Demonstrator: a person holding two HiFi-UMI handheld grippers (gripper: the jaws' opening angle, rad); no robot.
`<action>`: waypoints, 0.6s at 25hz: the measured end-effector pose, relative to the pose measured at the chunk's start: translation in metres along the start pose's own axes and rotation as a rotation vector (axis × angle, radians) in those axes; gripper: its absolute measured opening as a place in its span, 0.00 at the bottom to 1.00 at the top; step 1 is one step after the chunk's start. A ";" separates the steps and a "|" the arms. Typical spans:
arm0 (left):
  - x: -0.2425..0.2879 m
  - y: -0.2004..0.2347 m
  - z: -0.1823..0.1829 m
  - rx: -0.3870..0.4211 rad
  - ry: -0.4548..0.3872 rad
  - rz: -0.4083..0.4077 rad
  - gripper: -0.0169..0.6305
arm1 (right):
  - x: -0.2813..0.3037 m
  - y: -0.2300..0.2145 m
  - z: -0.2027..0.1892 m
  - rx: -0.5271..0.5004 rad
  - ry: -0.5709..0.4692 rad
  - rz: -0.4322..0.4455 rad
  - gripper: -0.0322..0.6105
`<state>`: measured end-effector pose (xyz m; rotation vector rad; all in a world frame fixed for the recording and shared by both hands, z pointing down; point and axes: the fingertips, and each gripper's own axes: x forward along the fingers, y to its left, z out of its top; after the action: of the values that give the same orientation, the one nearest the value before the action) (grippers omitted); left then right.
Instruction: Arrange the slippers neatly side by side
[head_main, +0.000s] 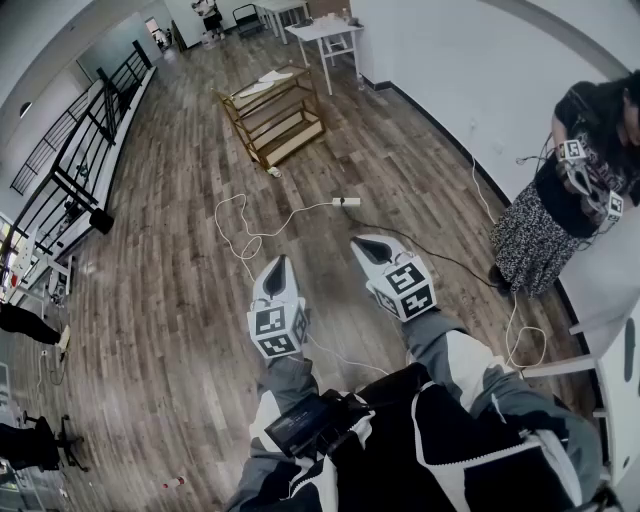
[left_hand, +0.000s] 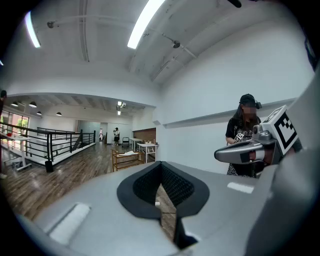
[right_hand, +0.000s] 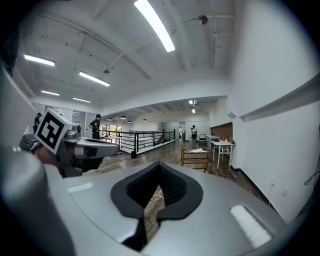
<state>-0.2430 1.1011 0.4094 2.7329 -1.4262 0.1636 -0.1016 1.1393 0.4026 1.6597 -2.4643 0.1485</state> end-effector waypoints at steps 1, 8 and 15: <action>-0.002 -0.002 0.010 -0.002 -0.001 0.001 0.03 | 0.000 0.001 0.002 0.000 0.000 0.001 0.05; -0.003 0.001 0.025 0.006 -0.003 0.001 0.03 | 0.004 0.004 0.010 0.001 -0.004 0.006 0.05; 0.000 0.003 0.020 0.006 -0.005 -0.001 0.03 | 0.011 0.007 0.010 -0.001 -0.022 0.022 0.06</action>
<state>-0.2437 1.0970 0.3891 2.7413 -1.4277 0.1617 -0.1129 1.1305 0.3953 1.6436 -2.4988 0.1326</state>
